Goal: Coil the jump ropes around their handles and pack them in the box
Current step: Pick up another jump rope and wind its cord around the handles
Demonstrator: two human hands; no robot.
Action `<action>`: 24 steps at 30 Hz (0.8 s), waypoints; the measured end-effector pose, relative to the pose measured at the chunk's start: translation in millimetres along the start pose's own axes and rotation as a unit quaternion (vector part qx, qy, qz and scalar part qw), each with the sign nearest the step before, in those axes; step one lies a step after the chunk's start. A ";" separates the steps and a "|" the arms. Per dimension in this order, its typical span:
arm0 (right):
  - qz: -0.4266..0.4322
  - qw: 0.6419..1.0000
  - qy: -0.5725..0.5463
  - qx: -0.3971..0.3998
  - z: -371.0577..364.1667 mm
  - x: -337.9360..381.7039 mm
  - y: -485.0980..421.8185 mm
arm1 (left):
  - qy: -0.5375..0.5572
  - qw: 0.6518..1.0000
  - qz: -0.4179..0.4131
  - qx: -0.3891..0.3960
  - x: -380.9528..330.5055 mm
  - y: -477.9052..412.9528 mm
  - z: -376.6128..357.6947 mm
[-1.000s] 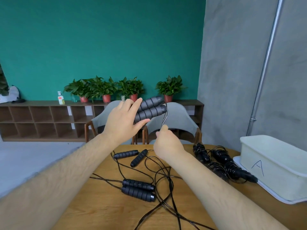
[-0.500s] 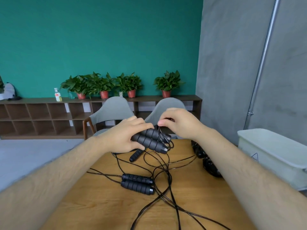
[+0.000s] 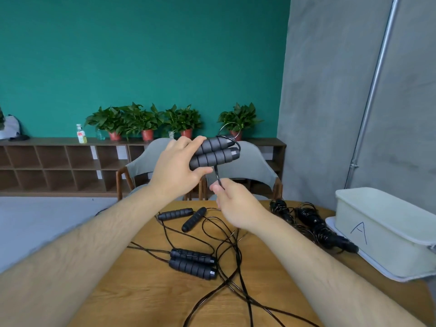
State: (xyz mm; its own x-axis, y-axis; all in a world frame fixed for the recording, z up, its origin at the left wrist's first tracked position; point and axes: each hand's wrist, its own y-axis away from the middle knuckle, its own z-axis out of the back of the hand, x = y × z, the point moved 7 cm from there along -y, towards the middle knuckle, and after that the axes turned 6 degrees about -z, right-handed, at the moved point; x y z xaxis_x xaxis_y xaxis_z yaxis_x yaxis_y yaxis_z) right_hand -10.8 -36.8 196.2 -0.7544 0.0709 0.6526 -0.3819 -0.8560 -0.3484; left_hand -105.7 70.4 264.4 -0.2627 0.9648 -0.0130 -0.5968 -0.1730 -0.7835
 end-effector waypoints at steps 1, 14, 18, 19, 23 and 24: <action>0.006 1.000 0.024 0.004 -3.0 1.8 1.2 | -0.037 0.999 -0.001 0.016 3.9 -1.0 -0.7; 0.197 0.916 0.339 -0.082 46.0 42.1 -11.7 | -0.018 0.966 -0.127 0.224 0.8 32.6 -17.9; 0.171 0.965 0.188 -0.065 67.4 28.5 -20.6 | 0.115 0.955 -0.107 0.251 -13.7 41.0 -4.3; 0.143 0.980 0.120 -0.063 70.4 17.5 -24.2 | 0.138 0.955 -0.098 0.243 -16.9 41.1 2.4; 0.020 0.985 -0.171 0.018 48.9 -23.9 -32.0 | 0.216 0.947 -0.047 0.234 -27.8 40.2 15.4; -0.015 0.968 -0.247 0.033 40.3 -28.4 -31.2 | 0.235 0.944 -0.031 0.229 -29.7 39.1 15.6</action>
State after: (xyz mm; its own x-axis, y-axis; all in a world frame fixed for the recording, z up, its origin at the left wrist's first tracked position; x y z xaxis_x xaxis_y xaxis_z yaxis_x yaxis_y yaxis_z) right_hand 44.1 -32.8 215.6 -0.3895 -0.1434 0.9098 -0.3529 -0.8892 -0.2912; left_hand -133.0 31.9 243.8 0.0851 0.9389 -0.3335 -0.8936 -0.0761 -0.4424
